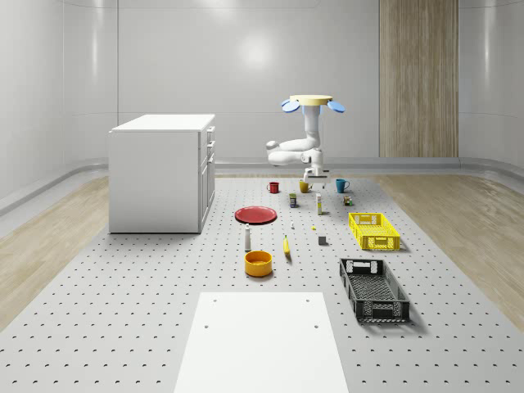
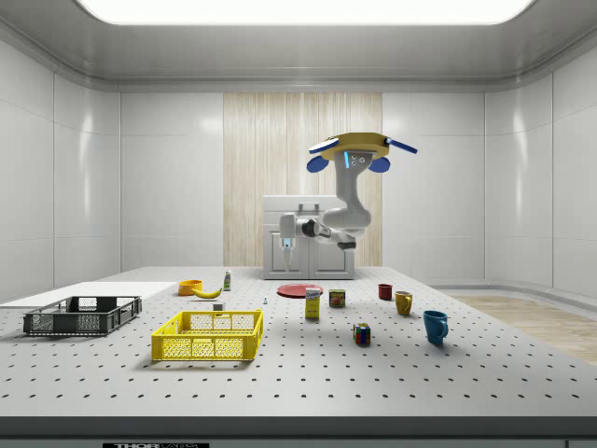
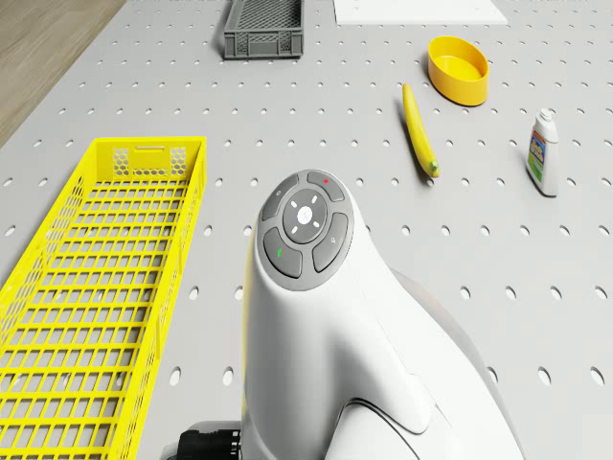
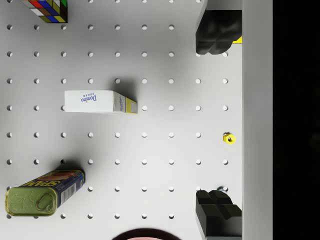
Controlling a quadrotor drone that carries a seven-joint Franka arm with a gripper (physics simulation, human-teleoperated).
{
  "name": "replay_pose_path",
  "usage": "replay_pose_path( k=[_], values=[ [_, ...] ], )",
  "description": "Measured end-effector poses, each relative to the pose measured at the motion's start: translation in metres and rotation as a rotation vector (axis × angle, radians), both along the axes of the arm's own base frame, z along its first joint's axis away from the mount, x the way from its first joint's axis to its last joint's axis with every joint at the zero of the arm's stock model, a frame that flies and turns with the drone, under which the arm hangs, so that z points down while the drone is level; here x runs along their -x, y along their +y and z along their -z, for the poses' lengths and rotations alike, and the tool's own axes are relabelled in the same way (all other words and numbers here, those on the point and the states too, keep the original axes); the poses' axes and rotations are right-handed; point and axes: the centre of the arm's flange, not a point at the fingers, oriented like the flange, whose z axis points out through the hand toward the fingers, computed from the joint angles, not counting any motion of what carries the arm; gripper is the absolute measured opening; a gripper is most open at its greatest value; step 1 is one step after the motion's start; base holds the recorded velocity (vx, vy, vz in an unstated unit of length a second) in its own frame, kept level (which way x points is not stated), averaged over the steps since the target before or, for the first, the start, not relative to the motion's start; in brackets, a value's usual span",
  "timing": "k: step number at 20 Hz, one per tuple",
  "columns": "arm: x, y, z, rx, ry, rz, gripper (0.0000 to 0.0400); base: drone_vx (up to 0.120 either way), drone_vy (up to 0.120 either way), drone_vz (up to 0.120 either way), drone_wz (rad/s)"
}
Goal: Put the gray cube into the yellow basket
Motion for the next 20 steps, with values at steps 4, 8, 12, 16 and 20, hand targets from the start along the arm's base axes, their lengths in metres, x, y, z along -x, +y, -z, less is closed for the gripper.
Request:
replay_pose_path(
  k=[4,8,12,16,20],
  values=[
    [0.0,0.0,0.0,0.0,0.0,0.0,0.04,0.12,0.0,-0.12,0.0],
    [0.0,0.0,0.0,0.0,0.0,0.0,0.04,0.12,0.0,-0.12,0.0],
    [0.0,0.0,0.0,0.0,0.0,0.0,0.04,0.12,0.0,-0.04,0.0],
    [0.0,0.0,0.0,0.0,0.0,0.0,0.04,0.12,0.0,-0.09,0.0],
    [0.0,0.0,0.0,0.0,0.0,0.0,0.04,0.12,0.0,-0.07,0.0]
  ],
)
